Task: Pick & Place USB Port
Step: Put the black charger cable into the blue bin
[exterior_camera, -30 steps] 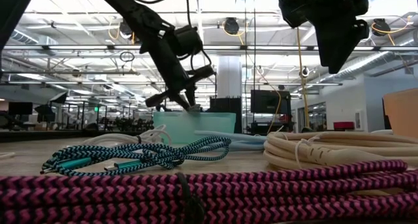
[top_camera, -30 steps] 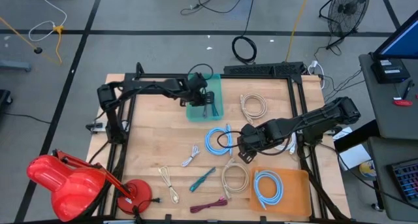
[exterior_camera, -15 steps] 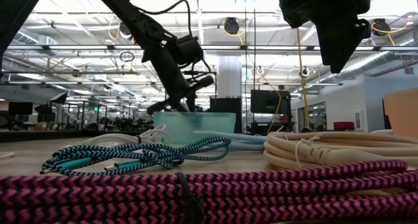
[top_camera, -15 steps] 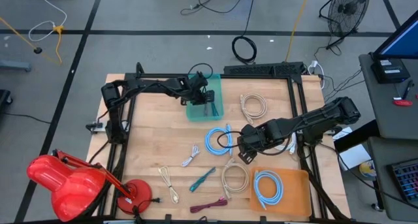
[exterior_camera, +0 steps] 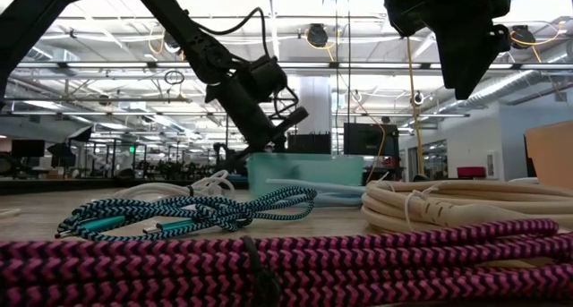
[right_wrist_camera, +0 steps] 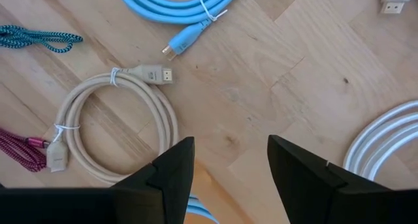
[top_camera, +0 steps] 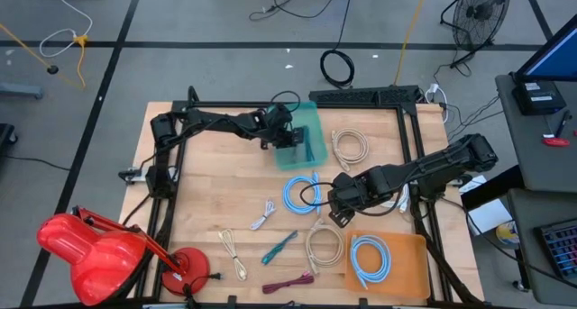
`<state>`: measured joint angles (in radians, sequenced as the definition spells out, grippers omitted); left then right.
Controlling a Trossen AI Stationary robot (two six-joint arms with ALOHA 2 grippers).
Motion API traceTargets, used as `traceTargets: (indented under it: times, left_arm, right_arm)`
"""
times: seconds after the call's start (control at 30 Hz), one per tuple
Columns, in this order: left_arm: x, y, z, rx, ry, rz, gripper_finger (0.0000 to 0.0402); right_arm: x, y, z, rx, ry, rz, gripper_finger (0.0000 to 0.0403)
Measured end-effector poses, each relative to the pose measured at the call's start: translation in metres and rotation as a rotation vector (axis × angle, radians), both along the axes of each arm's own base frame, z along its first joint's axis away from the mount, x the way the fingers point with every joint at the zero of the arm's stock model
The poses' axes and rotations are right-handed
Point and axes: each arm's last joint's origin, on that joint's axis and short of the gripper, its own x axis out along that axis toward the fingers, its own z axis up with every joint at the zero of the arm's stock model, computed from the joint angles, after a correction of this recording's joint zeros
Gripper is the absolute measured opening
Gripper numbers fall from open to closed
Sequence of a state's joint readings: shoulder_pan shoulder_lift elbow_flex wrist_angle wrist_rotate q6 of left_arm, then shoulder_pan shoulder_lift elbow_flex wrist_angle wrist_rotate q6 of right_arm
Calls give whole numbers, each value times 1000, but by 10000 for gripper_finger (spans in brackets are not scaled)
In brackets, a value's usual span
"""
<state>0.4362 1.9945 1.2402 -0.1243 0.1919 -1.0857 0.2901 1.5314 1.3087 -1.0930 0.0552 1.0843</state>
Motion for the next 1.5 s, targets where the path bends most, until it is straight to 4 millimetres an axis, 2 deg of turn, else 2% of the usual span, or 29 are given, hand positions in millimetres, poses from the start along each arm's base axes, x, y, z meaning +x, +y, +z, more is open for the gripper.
traceTargets:
  times: [0.27, 0.73, 0.93, 1.1, 1.2, 1.27, 1.43, 1.5]
  left_arm:
    - [0, 3, 1, -8, -22, -22, 13]
    - [-1, 1, 7, 12, -51, -133, 111]
    - [-11, 9, 33, 69, -95, -145, 116]
    - [-31, 9, 57, 98, -41, -172, 80]
    - [-47, 3, 73, 146, 44, -187, 37]
    - [-59, -3, 84, 182, 120, -197, 10]
    - [-81, -29, 109, 240, 255, -221, 5]
    - [-88, -42, 119, 264, 285, -248, 3]
  right_arm:
    - [0, 0, 0, -1, 0, 4, 185]
    - [-1, 0, 0, -6, 10, 15, 185]
    - [-1, -1, 0, -7, 10, 13, 185]
    - [4, -12, 0, -7, -5, -5, 181]
    - [10, -25, 5, 2, -72, -20, 158]
    - [15, -35, 9, 7, -138, -34, 129]
    - [29, -66, 13, -2, -256, -70, 17]
    - [37, -82, 12, 0, -309, -113, 10]
